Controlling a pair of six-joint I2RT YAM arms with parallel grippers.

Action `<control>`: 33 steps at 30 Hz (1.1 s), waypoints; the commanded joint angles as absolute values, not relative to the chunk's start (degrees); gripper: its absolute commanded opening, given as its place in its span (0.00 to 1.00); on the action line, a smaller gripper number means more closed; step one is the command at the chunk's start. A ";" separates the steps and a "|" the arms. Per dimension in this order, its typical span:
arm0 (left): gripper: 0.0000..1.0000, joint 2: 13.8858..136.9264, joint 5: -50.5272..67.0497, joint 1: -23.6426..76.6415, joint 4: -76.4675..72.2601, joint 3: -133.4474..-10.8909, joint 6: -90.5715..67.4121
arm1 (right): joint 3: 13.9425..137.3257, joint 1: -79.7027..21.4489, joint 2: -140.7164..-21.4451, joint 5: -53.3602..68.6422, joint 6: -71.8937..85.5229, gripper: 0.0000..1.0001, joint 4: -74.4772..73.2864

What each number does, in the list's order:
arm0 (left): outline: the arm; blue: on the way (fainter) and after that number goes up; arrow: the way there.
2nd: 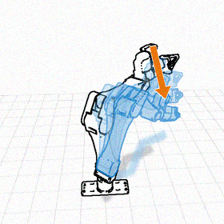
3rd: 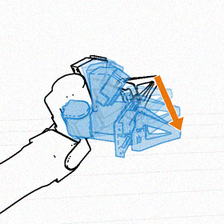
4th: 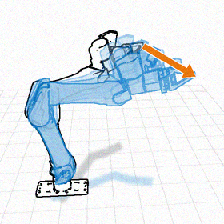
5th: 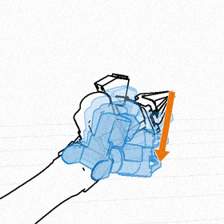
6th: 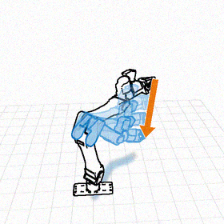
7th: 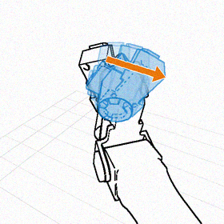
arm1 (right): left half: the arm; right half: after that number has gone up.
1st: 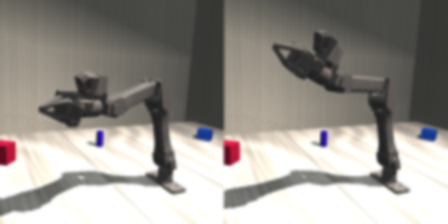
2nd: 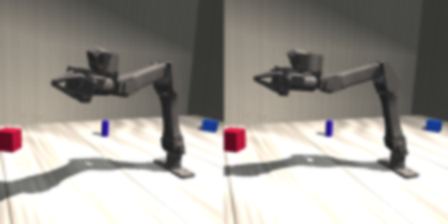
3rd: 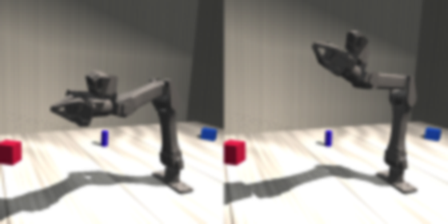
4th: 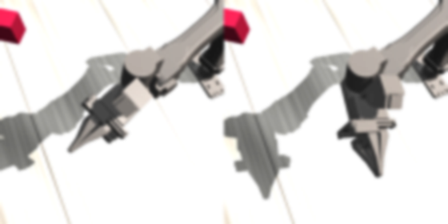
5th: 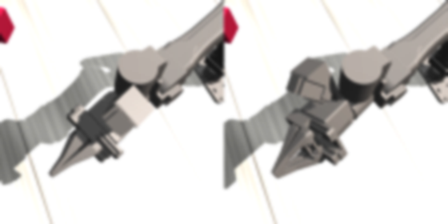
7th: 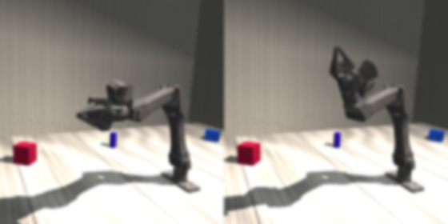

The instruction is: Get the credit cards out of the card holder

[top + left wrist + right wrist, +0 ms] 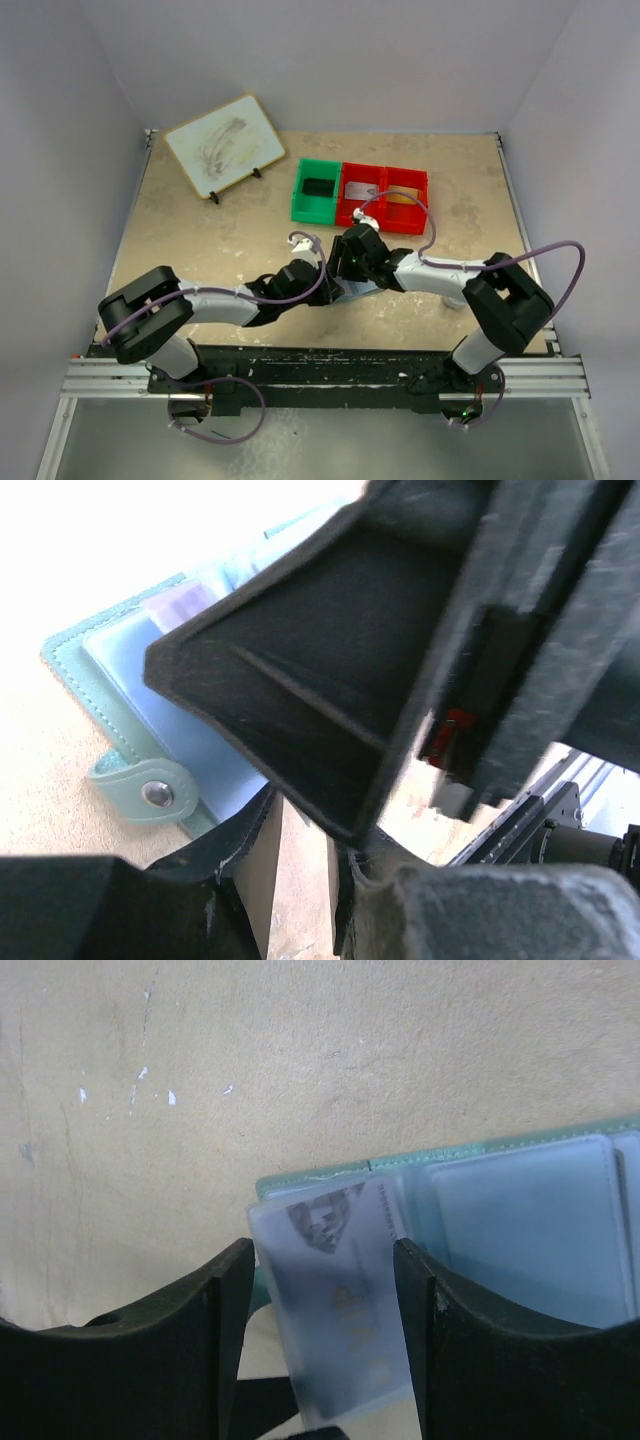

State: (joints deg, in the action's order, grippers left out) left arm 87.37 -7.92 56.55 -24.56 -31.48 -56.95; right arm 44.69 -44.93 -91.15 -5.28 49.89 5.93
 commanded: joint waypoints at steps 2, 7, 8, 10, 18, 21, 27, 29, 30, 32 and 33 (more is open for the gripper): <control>0.21 88.40 -10.79 55.94 -24.72 -34.80 -55.71 | 44.24 -43.72 -84.82 -3.70 48.64 0.64 0.16; 0.24 89.81 -9.44 56.57 -24.78 -37.19 -53.97 | 42.75 -39.89 -80.02 -5.70 47.63 0.69 -2.46; 0.24 90.38 -9.19 56.67 -24.86 -37.82 -53.81 | 42.70 -39.10 -79.42 -6.77 47.48 0.69 -3.77; 0.26 91.32 -8.74 56.85 -25.11 -38.91 -53.50 | 42.61 -37.11 -78.62 -8.61 47.09 0.70 -6.52; 0.34 99.79 -3.90 58.02 -25.57 -46.91 -52.28 | 35.68 -27.04 -73.74 -4.66 44.53 0.71 -4.53; 0.37 101.84 -3.00 58.67 -26.05 -48.91 -52.22 | 34.28 -25.06 -73.78 -3.01 43.92 0.72 -3.23; 0.44 100.47 -5.30 58.97 -21.01 -50.05 -49.55 | 33.27 -23.59 -75.97 -1.02 43.46 0.72 -0.31; 0.45 101.10 -4.98 58.97 -18.86 -51.64 -48.42 | 33.53 -23.22 -76.72 -1.52 43.44 0.72 -0.28; 0.45 101.66 -4.74 58.97 -18.18 -52.56 -48.27 | 33.84 -23.20 -76.93 -2.09 43.57 0.72 -0.55; 0.45 101.76 -4.10 59.02 -18.78 -52.58 -48.58 | 34.44 -23.04 -76.80 -3.76 43.79 0.73 -1.84; 0.46 101.56 -3.92 59.06 -19.34 -52.39 -48.74 | 34.67 -23.01 -76.46 -4.77 43.84 0.73 -2.65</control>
